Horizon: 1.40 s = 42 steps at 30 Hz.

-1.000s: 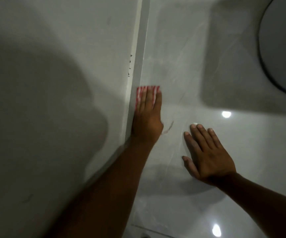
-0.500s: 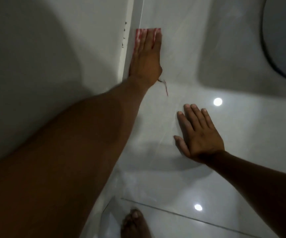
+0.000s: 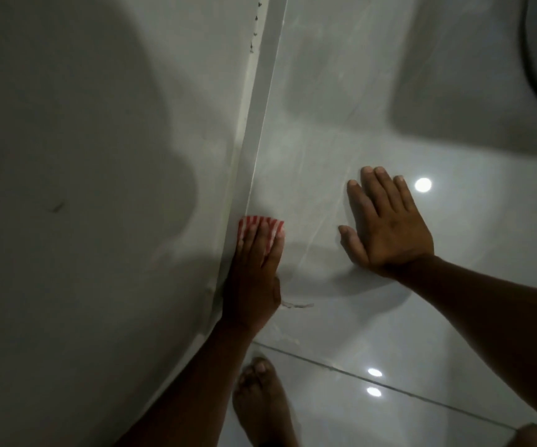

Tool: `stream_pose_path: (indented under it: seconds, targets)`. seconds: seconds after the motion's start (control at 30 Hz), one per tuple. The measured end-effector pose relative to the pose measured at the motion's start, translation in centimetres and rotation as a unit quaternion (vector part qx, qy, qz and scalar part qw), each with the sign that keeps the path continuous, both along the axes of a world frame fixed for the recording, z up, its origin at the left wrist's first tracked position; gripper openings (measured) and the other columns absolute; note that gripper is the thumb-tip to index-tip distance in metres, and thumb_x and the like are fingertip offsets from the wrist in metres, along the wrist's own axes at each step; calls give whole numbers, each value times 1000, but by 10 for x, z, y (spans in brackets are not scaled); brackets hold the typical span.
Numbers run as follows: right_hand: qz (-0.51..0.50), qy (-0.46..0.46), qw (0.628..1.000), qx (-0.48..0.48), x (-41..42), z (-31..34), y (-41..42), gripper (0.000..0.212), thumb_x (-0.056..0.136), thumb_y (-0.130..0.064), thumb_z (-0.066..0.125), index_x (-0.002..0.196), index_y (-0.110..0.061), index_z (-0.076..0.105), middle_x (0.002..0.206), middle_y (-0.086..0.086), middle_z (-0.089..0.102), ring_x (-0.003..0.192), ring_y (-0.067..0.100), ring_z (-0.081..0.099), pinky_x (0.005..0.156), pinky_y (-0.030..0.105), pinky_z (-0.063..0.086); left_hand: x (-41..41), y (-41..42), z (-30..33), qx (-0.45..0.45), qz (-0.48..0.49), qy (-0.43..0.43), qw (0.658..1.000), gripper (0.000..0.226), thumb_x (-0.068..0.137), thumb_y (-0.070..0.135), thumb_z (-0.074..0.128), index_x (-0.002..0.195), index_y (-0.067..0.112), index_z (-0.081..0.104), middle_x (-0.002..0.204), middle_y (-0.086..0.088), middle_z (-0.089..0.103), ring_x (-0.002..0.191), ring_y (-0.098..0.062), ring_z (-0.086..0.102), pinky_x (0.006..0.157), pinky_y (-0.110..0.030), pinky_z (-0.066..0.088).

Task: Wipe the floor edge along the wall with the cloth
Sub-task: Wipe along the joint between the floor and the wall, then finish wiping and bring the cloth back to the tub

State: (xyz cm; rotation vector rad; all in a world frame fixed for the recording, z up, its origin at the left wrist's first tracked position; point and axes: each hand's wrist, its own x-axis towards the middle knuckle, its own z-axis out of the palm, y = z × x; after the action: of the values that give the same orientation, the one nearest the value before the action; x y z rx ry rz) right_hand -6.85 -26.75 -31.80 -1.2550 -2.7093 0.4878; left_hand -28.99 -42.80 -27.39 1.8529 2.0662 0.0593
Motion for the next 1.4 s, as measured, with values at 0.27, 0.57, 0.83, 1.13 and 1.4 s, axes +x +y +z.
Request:
stream_pose_path:
  seconds: [0.27,0.57,0.83,1.13,1.4]
  targets:
    - [43,-75,991,-104,2,36,12,78,100,-52,32,161,-5,22,170,22,13,158,36,5,129,47,1,-5,62,21,-5,-25,-1,1000,77,83,-18,46,156,7,37,165,-23,31,156,-47,16,130,-60,11]
    - [1,-14,996,-85,36,230,54,62,100,-13,48,157,2,29,165,27,20,155,43,17,127,46,1,92,158,175,-40,-13,-65,997,88,87,-3,60,162,16,18,173,-10,11,160,-33,-2,133,-47,3]
    - [-49,-7,999,-23,119,408,119,68,97,-16,32,162,-8,16,170,17,9,155,24,-11,121,36,-17,188,240,347,48,57,-108,991,86,92,-15,44,164,21,13,174,-2,1,160,-21,-12,133,-38,-1]
    - [-111,-144,983,-10,214,396,231,69,101,-17,28,163,-8,1,172,16,-6,159,29,-10,124,38,-12,289,375,342,98,-53,-70,991,87,91,-13,47,163,17,11,174,-8,2,160,-30,-8,130,-40,-4]
    - [-128,-162,978,-28,221,339,260,76,100,-27,40,163,-9,2,172,16,-5,159,30,-8,123,40,-9,305,423,262,-19,-57,-14,998,92,98,11,64,163,14,-1,173,-15,-8,159,-37,-13,130,-49,-5]
